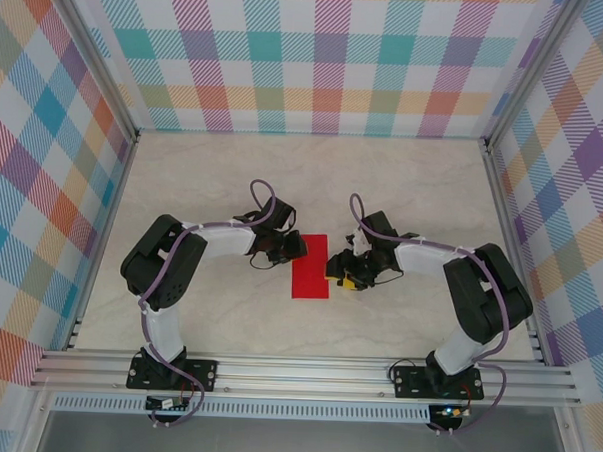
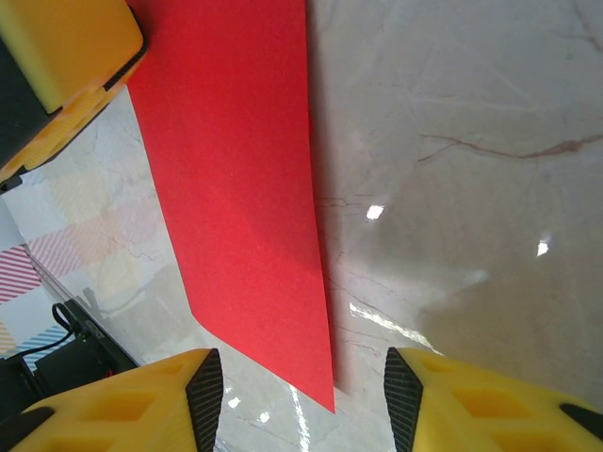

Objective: Fold a paper plane with a square sheet of paper (pick it up from the middle)
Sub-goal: Third fold the triangle at the center of the table.

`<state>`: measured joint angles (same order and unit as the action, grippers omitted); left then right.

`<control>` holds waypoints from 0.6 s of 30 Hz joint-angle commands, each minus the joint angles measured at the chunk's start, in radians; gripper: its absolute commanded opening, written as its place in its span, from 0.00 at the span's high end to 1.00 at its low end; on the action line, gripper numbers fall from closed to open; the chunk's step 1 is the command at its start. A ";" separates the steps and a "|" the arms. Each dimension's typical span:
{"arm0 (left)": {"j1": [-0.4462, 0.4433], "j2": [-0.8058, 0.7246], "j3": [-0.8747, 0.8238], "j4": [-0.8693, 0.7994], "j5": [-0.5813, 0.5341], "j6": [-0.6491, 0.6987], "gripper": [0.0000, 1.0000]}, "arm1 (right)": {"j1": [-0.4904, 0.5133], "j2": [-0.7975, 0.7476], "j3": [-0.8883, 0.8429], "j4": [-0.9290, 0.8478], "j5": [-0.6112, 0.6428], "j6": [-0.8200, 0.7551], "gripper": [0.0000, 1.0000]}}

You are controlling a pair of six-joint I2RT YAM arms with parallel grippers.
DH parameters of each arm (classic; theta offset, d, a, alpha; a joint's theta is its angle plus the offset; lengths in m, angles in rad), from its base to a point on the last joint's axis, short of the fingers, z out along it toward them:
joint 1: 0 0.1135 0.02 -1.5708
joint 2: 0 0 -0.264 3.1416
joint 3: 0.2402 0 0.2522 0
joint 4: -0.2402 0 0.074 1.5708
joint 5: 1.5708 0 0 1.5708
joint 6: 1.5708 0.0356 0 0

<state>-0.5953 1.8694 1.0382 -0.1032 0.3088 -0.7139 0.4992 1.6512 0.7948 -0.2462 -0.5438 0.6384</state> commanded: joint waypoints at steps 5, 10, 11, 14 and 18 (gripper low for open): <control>-0.012 0.021 -0.010 -0.011 -0.027 0.005 0.83 | 0.007 0.025 0.017 0.035 -0.035 -0.027 0.48; -0.012 0.015 -0.016 -0.001 -0.025 0.002 0.83 | 0.007 0.026 0.026 0.037 -0.049 -0.019 0.48; -0.012 0.014 -0.019 0.003 -0.024 0.002 0.84 | 0.007 0.020 0.024 0.038 -0.048 -0.017 0.48; -0.012 0.015 -0.025 0.008 -0.025 -0.003 0.84 | 0.007 0.013 0.026 0.039 -0.047 -0.013 0.47; -0.014 0.016 -0.033 0.005 -0.022 -0.003 0.84 | 0.008 0.027 0.031 0.051 -0.053 -0.007 0.47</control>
<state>-0.5953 1.8702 1.0302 -0.0898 0.3054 -0.7143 0.4992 1.6711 0.7952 -0.2237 -0.5648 0.6361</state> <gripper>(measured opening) 0.166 0.529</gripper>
